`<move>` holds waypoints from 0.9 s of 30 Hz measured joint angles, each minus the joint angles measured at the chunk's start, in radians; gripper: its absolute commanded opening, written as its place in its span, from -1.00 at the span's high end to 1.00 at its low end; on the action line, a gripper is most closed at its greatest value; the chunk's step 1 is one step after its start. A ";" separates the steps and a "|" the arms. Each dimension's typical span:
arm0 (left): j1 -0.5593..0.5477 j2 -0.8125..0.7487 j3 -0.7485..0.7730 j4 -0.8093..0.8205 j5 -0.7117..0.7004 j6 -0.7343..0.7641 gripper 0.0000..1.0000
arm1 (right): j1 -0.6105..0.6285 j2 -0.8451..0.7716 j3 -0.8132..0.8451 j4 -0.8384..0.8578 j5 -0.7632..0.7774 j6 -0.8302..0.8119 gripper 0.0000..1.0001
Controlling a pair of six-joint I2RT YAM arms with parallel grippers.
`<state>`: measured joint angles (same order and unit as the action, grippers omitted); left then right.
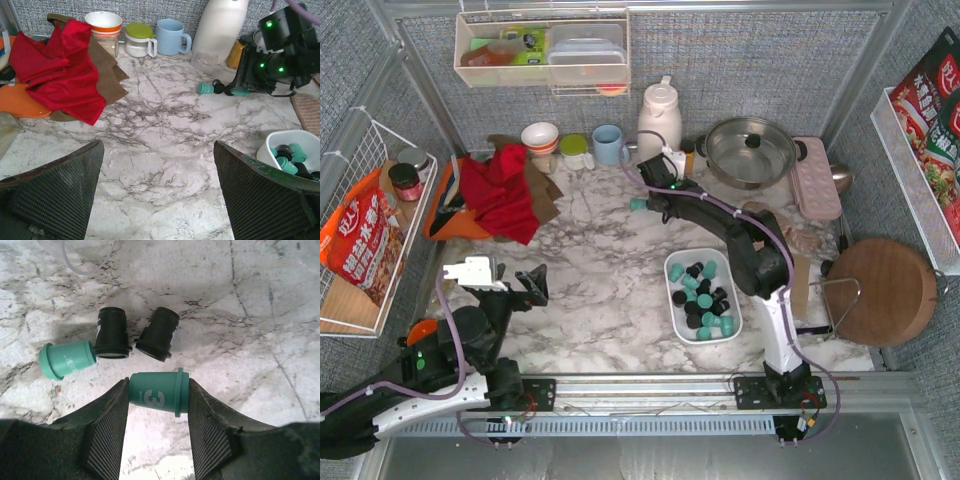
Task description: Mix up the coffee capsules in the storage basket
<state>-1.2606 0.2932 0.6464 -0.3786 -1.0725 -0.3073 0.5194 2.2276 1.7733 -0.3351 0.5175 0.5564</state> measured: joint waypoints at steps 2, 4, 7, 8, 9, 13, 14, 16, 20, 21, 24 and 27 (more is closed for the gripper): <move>0.001 -0.003 0.000 0.000 0.000 0.000 -0.98 | 0.002 -0.043 -0.028 -0.001 -0.003 -0.008 0.06; 0.002 -0.005 0.000 0.000 0.000 0.000 -0.98 | 0.004 -0.106 -0.078 0.001 -0.005 -0.018 0.05; 0.002 -0.009 0.000 0.000 0.000 0.000 -0.98 | 0.015 -0.240 -0.217 0.024 -0.005 -0.030 0.05; 0.004 -0.010 0.000 0.000 0.000 0.000 -0.98 | 0.019 -0.289 -0.270 0.028 -0.003 -0.035 0.05; 0.005 -0.011 0.000 0.000 0.000 0.000 -0.98 | 0.025 -0.340 -0.328 0.033 -0.004 -0.036 0.05; 0.006 -0.014 -0.001 0.000 0.000 0.000 -0.98 | 0.042 -0.540 -0.531 0.033 -0.002 -0.037 0.05; 0.006 -0.014 -0.002 0.000 0.000 0.000 -0.98 | 0.046 -0.586 -0.573 0.032 -0.002 -0.037 0.04; 0.008 -0.014 -0.003 0.000 0.000 0.000 -0.98 | 0.056 -0.661 -0.635 0.023 -0.005 -0.036 0.02; 0.013 -0.014 -0.003 0.000 -0.001 0.000 -0.98 | 0.079 -0.761 -0.715 -0.028 -0.018 -0.031 -0.07; 0.014 -0.014 -0.003 0.000 0.000 0.000 -0.98 | 0.085 -0.784 -0.734 -0.043 -0.020 -0.028 -0.09; 0.020 -0.021 -0.003 0.000 0.000 0.000 -0.98 | 0.089 -0.824 -0.777 -0.068 -0.016 -0.024 -0.16; 0.021 -0.028 -0.003 0.000 0.000 0.000 -0.98 | 0.088 -0.834 -0.816 -0.103 -0.003 -0.019 -0.29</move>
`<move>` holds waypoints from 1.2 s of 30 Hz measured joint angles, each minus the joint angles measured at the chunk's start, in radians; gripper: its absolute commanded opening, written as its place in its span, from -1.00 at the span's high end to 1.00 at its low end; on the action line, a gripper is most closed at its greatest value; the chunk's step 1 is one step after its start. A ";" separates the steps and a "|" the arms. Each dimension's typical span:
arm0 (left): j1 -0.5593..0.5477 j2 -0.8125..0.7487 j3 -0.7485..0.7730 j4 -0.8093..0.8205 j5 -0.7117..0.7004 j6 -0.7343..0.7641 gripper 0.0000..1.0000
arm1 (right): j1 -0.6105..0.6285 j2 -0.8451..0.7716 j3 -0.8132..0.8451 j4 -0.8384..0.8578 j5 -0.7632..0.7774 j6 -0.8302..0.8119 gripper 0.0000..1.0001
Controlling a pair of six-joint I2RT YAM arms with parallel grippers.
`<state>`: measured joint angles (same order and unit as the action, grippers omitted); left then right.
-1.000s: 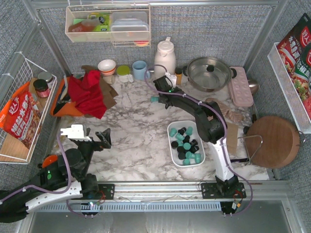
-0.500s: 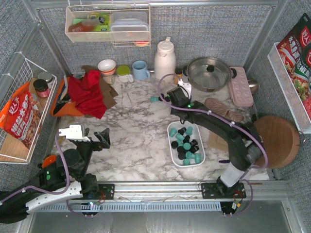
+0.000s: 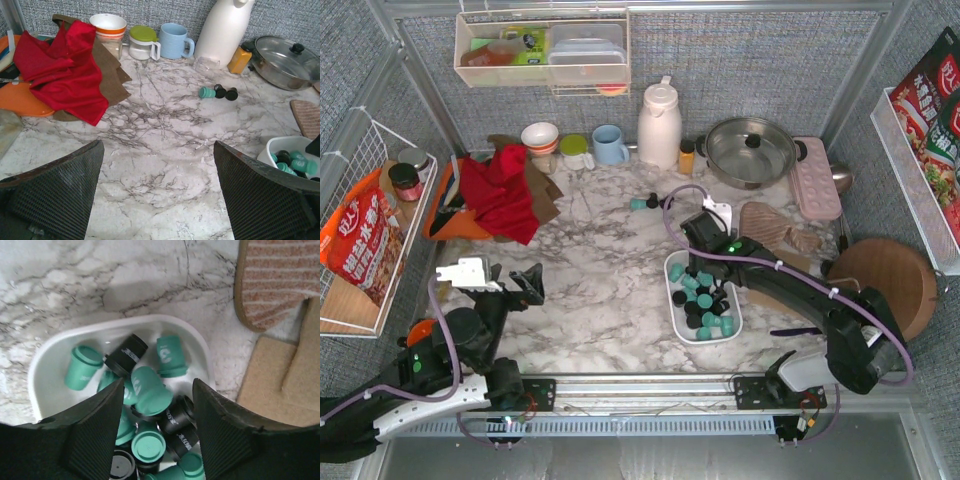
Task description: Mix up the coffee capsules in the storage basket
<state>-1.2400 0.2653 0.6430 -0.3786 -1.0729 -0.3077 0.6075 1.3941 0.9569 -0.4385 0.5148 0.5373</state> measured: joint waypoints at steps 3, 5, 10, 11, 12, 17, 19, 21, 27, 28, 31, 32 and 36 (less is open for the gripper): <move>0.001 -0.008 0.000 0.000 0.000 -0.002 -0.98 | 0.000 -0.002 -0.016 -0.022 0.004 0.006 -0.40; 0.001 -0.013 0.000 0.000 0.000 -0.007 -0.98 | 0.000 -0.003 -0.021 -0.028 0.004 0.009 -0.42; 0.001 -0.018 0.000 0.000 0.000 -0.008 -0.98 | -0.014 -0.003 -0.009 -0.023 -0.004 0.008 -0.42; 0.001 -0.018 0.000 0.000 0.000 -0.008 -0.98 | -0.021 0.002 0.003 -0.017 -0.008 0.004 -0.42; 0.001 -0.018 0.000 0.000 0.000 -0.008 -0.98 | -0.029 0.012 0.022 -0.009 -0.018 -0.002 -0.42; 0.001 -0.016 0.000 0.000 0.000 -0.008 -0.98 | -0.073 0.134 0.158 0.106 -0.104 -0.066 -0.42; 0.001 -0.016 -0.001 0.000 0.000 -0.008 -0.98 | -0.093 0.213 0.220 0.161 -0.158 -0.117 -0.43; 0.002 -0.016 -0.002 0.000 0.000 -0.008 -0.98 | -0.121 0.309 0.305 0.204 -0.237 -0.204 -0.45; 0.003 -0.025 -0.006 0.002 -0.002 -0.007 -0.98 | -0.221 0.588 0.681 0.130 -0.497 -0.526 -0.47; 0.003 -0.026 -0.007 0.003 -0.004 -0.007 -0.98 | -0.241 0.622 0.739 0.105 -0.544 -0.570 -0.46; 0.004 -0.026 -0.013 0.005 -0.009 -0.006 -0.98 | -0.294 0.726 0.876 0.048 -0.673 -0.687 -0.46; 0.004 -0.026 -0.014 0.005 -0.011 -0.003 -0.98 | -0.309 0.760 0.910 0.025 -0.705 -0.719 -0.46; 0.006 -0.017 -0.016 0.015 -0.026 0.002 -0.98 | -0.326 0.887 1.028 -0.058 -0.789 -0.828 -0.46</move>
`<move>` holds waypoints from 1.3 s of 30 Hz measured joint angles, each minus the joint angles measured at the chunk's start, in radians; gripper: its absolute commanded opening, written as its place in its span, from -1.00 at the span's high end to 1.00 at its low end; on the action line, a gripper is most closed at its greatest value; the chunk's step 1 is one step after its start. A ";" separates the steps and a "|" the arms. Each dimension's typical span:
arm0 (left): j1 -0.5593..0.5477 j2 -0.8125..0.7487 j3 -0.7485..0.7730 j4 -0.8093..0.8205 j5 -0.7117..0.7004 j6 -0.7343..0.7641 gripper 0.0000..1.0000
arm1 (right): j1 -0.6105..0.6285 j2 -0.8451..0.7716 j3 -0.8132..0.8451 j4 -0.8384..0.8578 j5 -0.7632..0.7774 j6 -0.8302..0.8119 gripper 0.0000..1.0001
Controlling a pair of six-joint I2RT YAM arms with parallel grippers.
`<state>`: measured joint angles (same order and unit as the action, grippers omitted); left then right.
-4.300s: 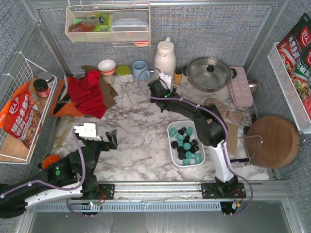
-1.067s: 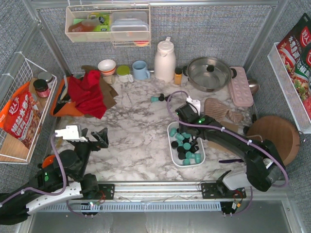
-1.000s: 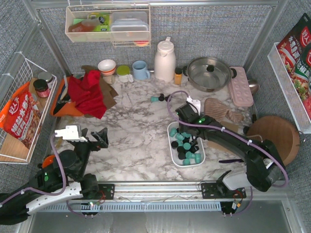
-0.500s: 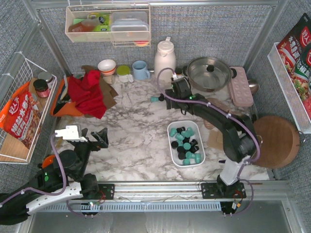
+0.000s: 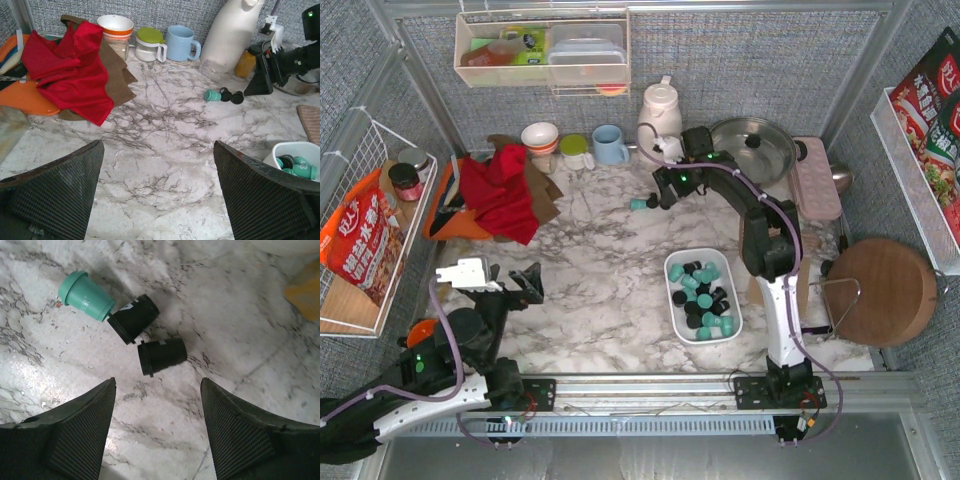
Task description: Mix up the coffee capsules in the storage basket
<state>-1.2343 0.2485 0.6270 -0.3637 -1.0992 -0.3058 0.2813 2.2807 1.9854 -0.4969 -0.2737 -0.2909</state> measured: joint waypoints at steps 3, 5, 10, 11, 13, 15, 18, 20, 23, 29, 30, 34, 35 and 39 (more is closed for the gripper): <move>0.008 0.018 -0.002 0.004 -0.001 0.006 -0.98 | 0.001 0.066 0.070 -0.042 -0.040 -0.061 -0.47; 0.014 0.030 -0.002 0.006 -0.002 0.010 -0.98 | 0.001 0.102 0.118 -0.061 -0.056 -0.089 -0.48; 0.033 0.060 -0.003 0.011 -0.002 0.015 -0.98 | -0.008 0.175 0.233 -0.118 -0.086 -0.134 -0.48; 0.036 0.064 -0.003 0.011 -0.001 0.017 -0.98 | -0.008 0.191 0.260 -0.133 -0.089 -0.143 -0.48; 0.041 0.072 -0.003 0.011 -0.001 0.018 -0.98 | -0.011 0.222 0.309 -0.171 -0.091 -0.164 -0.48; 0.046 0.076 -0.004 0.011 -0.001 0.018 -0.98 | -0.011 0.251 0.351 -0.206 -0.092 -0.186 -0.48; 0.050 0.077 -0.006 0.012 0.000 0.019 -0.98 | -0.009 0.281 0.381 -0.248 -0.092 -0.218 -0.48; 0.053 0.077 -0.008 0.012 0.000 0.021 -0.98 | -0.006 0.291 0.383 -0.266 -0.089 -0.234 -0.47; 0.056 0.077 -0.008 0.012 0.000 0.021 -0.98 | 0.000 0.301 0.383 -0.282 -0.089 -0.252 -0.45; 0.061 0.078 -0.009 0.014 0.000 0.022 -0.98 | 0.010 0.315 0.394 -0.283 -0.079 -0.273 -0.31; 0.062 0.079 -0.009 0.017 0.000 0.023 -0.98 | 0.011 0.315 0.394 -0.283 -0.077 -0.274 -0.26; 0.064 0.081 -0.010 0.019 0.001 0.025 -0.98 | 0.012 0.315 0.394 -0.280 -0.077 -0.275 0.11; 0.065 0.081 -0.010 0.019 0.001 0.025 -0.98 | 0.012 0.315 0.394 -0.279 -0.077 -0.275 0.14; 0.066 0.081 -0.010 0.019 0.002 0.026 -0.98 | 0.012 0.312 0.384 -0.264 -0.078 -0.270 0.14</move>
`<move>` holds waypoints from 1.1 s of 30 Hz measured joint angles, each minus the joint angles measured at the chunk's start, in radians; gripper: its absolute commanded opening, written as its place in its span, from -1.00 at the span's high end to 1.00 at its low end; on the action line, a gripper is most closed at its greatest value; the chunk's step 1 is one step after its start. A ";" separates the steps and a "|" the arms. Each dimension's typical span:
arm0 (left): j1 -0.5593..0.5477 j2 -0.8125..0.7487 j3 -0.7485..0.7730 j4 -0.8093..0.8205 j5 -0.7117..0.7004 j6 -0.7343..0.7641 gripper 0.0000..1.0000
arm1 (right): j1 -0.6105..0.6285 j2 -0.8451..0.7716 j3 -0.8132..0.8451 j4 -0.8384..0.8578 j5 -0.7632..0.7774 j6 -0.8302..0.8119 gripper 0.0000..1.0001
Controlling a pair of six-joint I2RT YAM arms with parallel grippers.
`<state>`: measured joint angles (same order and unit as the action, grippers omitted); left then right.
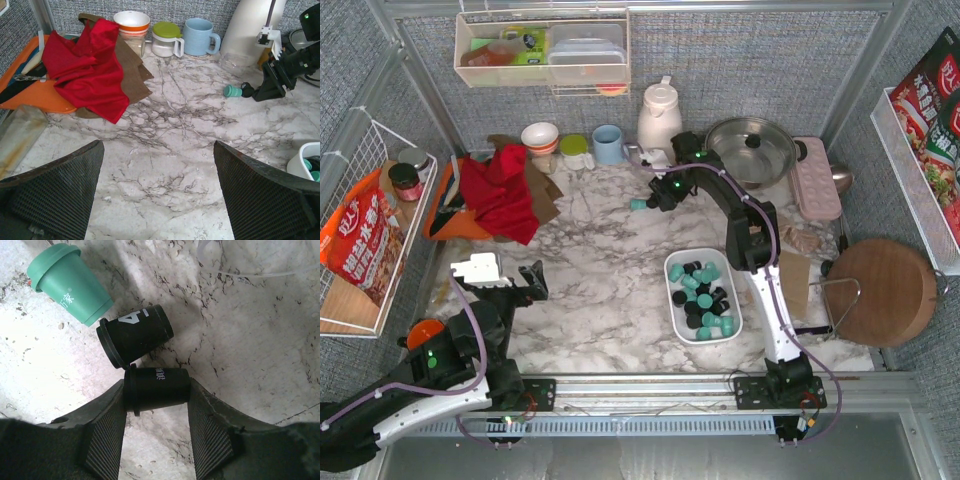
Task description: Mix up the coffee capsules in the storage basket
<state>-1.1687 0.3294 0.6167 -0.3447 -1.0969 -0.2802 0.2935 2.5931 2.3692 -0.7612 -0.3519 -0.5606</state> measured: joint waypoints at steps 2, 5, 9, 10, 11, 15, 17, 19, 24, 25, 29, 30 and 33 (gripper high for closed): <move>0.001 0.000 0.000 0.000 0.000 0.000 -0.98 | 0.000 -0.011 -0.020 0.016 0.000 0.003 0.15; 0.003 0.000 -0.001 0.000 0.001 0.003 -0.98 | 0.000 -0.032 -0.049 0.031 0.001 0.006 0.16; 0.006 0.000 -0.002 0.000 0.002 0.004 -0.98 | 0.001 -0.076 -0.087 0.039 0.005 0.023 0.16; 0.006 0.000 -0.002 0.000 0.006 0.005 -0.98 | 0.001 -0.095 -0.101 0.043 0.005 0.031 0.17; 0.007 0.000 -0.002 0.001 0.008 0.007 -0.98 | 0.001 -0.121 -0.121 0.048 0.006 0.037 0.17; 0.009 -0.002 -0.002 0.000 0.016 0.008 -0.98 | 0.001 -0.254 -0.232 0.096 0.015 0.077 0.17; 0.012 -0.007 -0.002 0.001 0.023 0.008 -0.98 | 0.001 -0.332 -0.305 0.124 0.025 0.106 0.17; 0.013 -0.013 -0.002 0.001 0.024 0.008 -0.98 | 0.003 -0.411 -0.388 0.151 0.047 0.147 0.17; 0.021 -0.021 -0.002 0.008 0.037 0.008 -0.98 | 0.029 -0.653 -0.670 0.217 0.143 0.284 0.17; 0.022 -0.022 -0.004 0.013 0.045 0.008 -0.98 | 0.040 -0.705 -0.733 0.230 0.162 0.310 0.17; 0.026 -0.018 -0.010 0.016 0.060 0.010 -0.98 | 0.093 -0.913 -0.987 0.274 0.224 0.421 0.17; 0.026 -0.016 -0.010 0.016 0.061 0.011 -0.98 | 0.110 -0.959 -1.040 0.276 0.237 0.445 0.16; 0.028 -0.013 -0.009 0.016 0.076 0.011 -0.98 | 0.170 -1.073 -1.167 0.279 0.291 0.502 0.16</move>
<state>-1.1404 0.3161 0.6075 -0.3290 -1.0214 -0.2695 0.4633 1.5204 1.2026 -0.4824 -0.0608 -0.0589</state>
